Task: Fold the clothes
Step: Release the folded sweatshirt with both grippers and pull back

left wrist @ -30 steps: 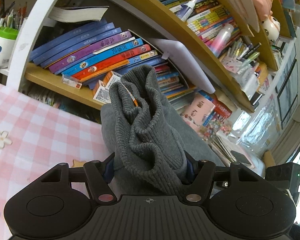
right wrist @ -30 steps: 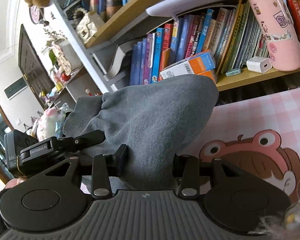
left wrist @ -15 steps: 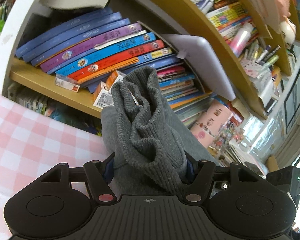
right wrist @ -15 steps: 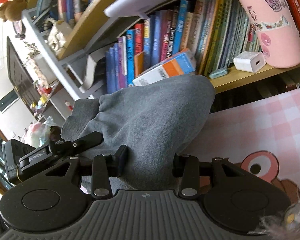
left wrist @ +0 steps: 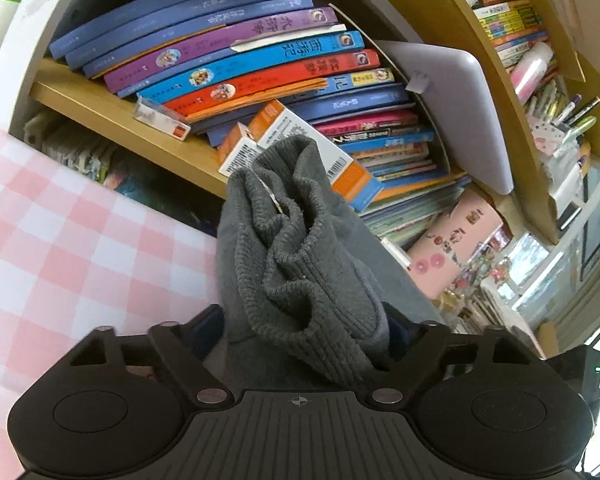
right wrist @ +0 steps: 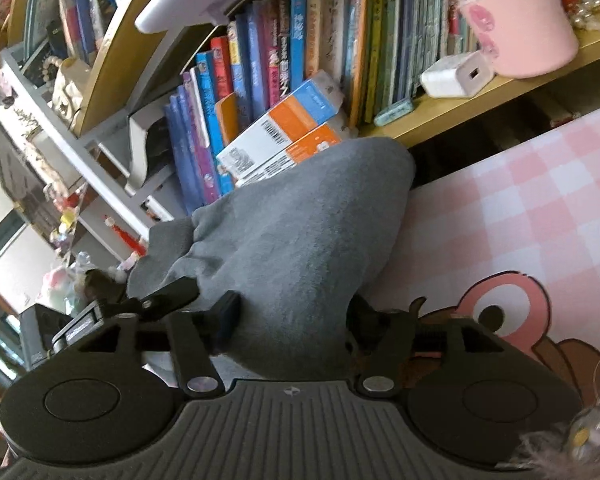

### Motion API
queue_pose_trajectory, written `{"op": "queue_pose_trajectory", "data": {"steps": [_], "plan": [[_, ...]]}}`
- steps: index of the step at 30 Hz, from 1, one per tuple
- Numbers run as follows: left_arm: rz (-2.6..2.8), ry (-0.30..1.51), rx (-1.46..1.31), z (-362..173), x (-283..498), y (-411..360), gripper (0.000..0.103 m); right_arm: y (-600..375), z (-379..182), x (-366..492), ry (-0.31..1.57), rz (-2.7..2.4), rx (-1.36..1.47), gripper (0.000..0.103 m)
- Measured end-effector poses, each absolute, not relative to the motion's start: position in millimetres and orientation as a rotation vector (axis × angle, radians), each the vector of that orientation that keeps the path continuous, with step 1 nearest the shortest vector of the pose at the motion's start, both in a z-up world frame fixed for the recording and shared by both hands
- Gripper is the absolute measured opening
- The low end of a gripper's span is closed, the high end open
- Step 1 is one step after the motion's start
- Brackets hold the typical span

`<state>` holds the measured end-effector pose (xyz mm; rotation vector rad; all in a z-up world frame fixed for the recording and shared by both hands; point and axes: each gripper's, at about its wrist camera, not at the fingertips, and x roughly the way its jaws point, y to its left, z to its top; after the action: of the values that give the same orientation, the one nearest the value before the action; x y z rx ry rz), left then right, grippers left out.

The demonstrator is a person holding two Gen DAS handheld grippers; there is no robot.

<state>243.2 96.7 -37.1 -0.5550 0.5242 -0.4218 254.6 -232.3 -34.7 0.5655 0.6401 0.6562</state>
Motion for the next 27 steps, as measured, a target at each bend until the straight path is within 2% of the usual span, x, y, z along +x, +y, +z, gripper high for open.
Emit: {"op": "queue_pose_trajectory", "data": {"steps": [2,4,6,18,27], "plan": [[-0.42,0.518,-0.536,-36,241,96,0.095,-234,-35,254,0.632,0.643,0.566,0.072],[-0.421,0.505,-0.517,-34,238,96,0.095,-236,-36,252,0.625,0.626,0.574,0.079],[-0.414,0.489,-0.5,-32,232,97,0.098,-240,-36,250,0.619,0.613,0.586,0.08],[-0.37,0.421,-0.526,-22,165,104,0.099,-253,-34,194,0.607,0.603,0.659,0.081],[-0.293,0.368,-0.461,-10,101,84,0.099,-232,-20,114,0.537,0.586,0.522,0.081]]}}
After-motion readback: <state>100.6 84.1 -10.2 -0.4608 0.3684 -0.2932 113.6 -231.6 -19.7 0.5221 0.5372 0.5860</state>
